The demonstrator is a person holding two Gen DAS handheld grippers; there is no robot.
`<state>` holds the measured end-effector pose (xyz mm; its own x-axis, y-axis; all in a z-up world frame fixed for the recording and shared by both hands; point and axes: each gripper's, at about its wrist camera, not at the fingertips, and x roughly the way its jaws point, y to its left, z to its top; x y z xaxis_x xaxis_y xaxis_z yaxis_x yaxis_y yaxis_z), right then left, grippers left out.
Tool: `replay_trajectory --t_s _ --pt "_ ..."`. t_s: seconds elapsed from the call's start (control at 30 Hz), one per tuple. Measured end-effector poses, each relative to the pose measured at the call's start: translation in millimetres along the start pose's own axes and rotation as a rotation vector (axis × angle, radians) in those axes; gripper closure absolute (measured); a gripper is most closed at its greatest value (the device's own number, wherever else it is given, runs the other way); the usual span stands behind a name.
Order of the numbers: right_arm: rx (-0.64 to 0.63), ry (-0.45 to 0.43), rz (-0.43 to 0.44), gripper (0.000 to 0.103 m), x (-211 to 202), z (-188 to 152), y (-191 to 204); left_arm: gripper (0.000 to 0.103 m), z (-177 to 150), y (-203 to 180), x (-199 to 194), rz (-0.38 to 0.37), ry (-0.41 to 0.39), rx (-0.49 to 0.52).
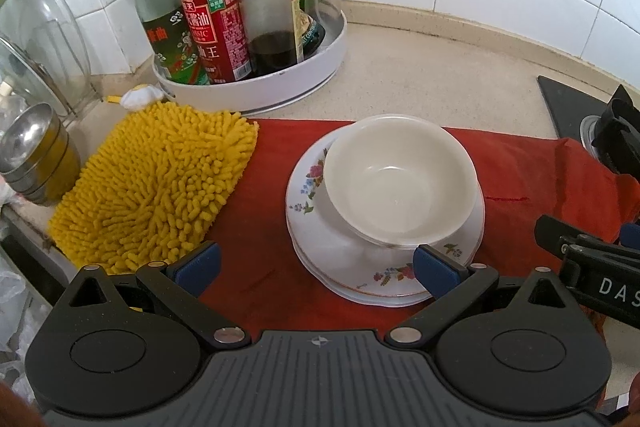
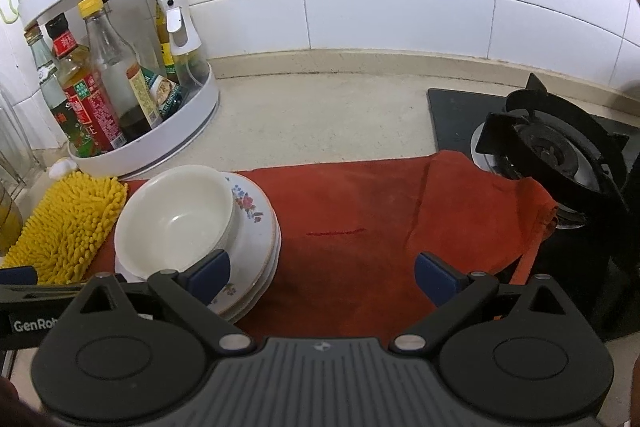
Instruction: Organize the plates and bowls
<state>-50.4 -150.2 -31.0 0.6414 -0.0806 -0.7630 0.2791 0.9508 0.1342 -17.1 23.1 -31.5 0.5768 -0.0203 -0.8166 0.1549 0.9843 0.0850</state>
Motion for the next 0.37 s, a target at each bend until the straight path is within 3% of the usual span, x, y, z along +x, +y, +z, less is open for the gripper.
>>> replay_trajectory --t_s 0.37 --pt "-0.005 0.009 0.0 0.008 1.9 1.2 1.5 0.0 0.6 0.1 1.1 -0.002 0.006 0.001"
